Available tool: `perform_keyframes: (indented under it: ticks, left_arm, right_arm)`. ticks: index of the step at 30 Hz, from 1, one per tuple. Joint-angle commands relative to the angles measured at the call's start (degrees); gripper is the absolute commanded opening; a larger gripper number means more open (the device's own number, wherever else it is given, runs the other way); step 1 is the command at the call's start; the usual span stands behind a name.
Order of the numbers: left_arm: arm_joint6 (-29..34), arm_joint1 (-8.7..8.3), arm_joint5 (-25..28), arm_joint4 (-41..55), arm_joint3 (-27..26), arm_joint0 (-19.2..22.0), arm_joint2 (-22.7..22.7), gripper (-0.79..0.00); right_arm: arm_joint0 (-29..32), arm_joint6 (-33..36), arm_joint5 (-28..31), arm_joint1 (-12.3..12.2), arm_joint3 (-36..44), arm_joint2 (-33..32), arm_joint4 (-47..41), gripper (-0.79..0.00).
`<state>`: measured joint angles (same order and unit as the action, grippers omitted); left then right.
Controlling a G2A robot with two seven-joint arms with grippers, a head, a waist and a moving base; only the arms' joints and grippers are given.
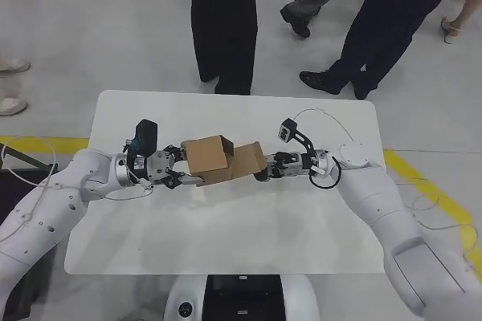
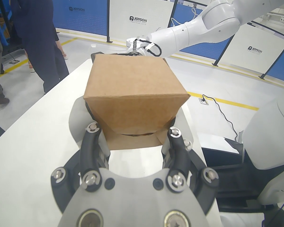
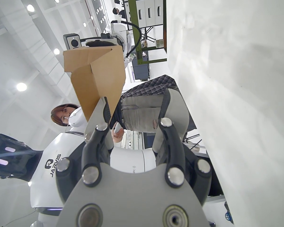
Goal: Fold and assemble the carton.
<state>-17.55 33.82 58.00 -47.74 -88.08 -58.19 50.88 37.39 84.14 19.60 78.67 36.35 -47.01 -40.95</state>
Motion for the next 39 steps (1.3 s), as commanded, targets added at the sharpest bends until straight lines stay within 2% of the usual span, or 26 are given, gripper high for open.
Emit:
perform_keyframes:
  ticks: [1,16,27,39]
  left_arm:
    - [0.3,0.1,0.0,0.0,0.2,0.1,0.0,-0.326]
    - [4.4,1.3,0.0,2.0,1.9,2.2,-2.0,-0.302]
    - [6.4,2.06,0.0,3.1,2.8,3.0,-2.3,-0.289]
    - [6.5,2.18,0.0,3.4,3.2,2.6,-1.9,-0.289]
  right_arm:
    - [-0.1,0.3,0.3,0.1,0.2,-0.3,-0.2,-0.372]
    - [-0.4,-1.8,0.8,-0.2,8.3,-1.3,4.1,-0.397]
    - [0.5,-8.8,-0.6,-1.5,11.3,-2.9,11.7,-0.379]
    - [2.4,-9.8,-1.1,-2.5,10.8,-6.3,10.1,-0.342]
